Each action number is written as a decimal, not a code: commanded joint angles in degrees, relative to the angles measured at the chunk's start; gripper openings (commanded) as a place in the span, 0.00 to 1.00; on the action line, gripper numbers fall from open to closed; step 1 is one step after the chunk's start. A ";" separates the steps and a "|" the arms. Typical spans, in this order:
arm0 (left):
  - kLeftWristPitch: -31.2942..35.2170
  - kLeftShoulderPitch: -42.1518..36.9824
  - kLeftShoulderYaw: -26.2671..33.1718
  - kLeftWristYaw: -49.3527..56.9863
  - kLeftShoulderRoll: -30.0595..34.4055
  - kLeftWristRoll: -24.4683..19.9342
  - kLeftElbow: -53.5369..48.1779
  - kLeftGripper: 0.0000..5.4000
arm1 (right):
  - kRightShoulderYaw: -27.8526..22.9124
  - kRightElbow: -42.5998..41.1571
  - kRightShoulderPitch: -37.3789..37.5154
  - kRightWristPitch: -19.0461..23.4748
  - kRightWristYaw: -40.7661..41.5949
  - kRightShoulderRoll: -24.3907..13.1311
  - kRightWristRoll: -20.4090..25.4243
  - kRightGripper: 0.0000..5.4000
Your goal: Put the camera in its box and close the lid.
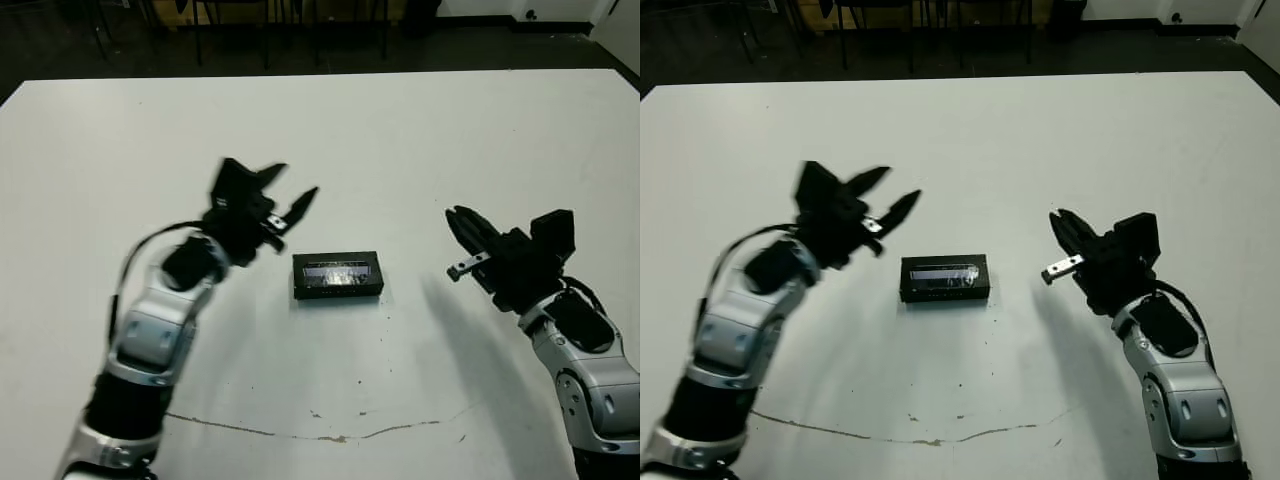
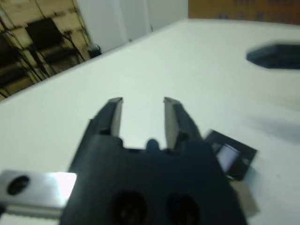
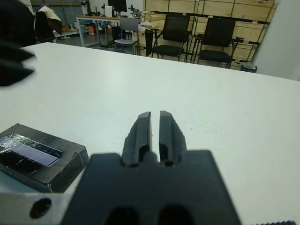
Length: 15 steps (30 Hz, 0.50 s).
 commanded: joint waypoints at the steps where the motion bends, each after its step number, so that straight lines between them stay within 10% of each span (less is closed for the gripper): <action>1: 3.55 0.27 -3.64 1.14 -1.60 1.53 2.50 0.20 | 0.07 0.19 0.55 0.72 -0.03 0.09 -0.01 0.00; 7: 4.64 1.70 -6.70 -0.04 -2.63 1.22 5.84 0.00 | -0.06 -0.73 1.64 0.01 0.05 0.30 0.17 0.00; 15: 7.00 3.70 -9.31 -0.89 -0.66 2.55 9.08 0.00 | 0.04 -2.24 2.56 0.99 -0.37 0.51 0.65 0.00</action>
